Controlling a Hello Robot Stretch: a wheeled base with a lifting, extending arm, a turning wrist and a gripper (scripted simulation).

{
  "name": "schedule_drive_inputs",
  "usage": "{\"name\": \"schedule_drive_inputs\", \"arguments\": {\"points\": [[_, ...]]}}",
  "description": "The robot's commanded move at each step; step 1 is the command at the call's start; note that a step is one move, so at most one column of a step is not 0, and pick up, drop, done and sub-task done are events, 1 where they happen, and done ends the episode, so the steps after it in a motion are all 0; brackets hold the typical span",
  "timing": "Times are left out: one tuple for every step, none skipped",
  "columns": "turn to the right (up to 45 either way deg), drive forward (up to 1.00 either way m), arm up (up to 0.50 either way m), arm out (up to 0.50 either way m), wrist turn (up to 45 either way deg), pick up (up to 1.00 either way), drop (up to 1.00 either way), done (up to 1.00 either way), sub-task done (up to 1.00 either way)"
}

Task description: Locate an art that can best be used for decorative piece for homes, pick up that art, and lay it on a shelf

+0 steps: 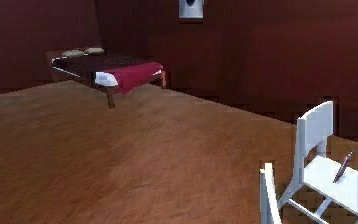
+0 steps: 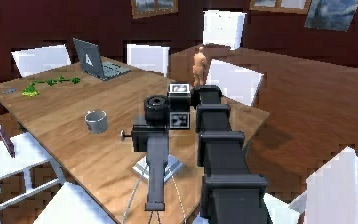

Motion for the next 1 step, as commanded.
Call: {"name": "schedule_drive_inputs", "arguments": {"points": [[0.0, 0.00, 0.00, 0.00, 45.0, 0.00, 0.00, 0.00, 0.00]]}}
